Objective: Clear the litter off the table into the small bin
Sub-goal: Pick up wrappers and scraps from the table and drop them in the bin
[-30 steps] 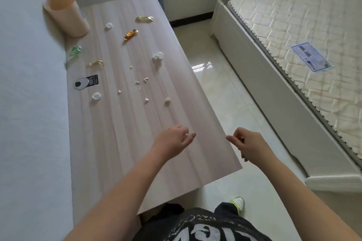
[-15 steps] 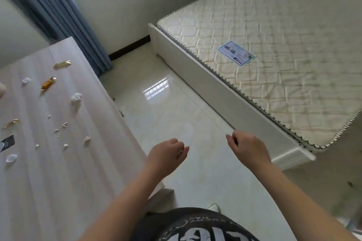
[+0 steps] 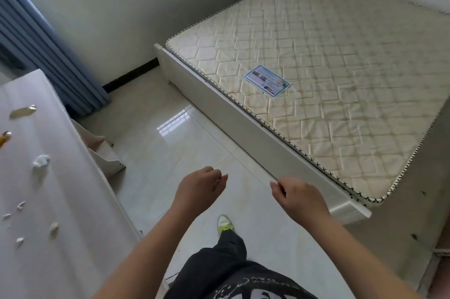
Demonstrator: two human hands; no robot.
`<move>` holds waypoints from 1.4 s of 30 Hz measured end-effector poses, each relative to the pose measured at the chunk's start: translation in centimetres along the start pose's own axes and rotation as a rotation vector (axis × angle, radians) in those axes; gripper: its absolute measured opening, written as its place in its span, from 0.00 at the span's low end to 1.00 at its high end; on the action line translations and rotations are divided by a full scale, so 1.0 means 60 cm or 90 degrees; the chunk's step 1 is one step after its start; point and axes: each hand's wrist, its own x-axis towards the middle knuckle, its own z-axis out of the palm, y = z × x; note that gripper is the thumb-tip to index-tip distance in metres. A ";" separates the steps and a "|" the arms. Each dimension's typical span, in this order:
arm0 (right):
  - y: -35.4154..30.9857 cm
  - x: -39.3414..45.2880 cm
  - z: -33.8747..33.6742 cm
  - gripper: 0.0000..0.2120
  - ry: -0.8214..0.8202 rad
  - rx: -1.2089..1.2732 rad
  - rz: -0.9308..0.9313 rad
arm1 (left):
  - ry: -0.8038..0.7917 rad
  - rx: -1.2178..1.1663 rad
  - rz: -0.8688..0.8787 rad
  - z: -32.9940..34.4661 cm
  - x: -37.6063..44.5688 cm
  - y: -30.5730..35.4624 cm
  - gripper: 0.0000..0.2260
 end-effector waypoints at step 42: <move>-0.604 1.163 0.071 0.17 -0.162 -0.064 -0.536 | 0.183 -0.054 -0.616 -0.304 0.499 -0.666 0.19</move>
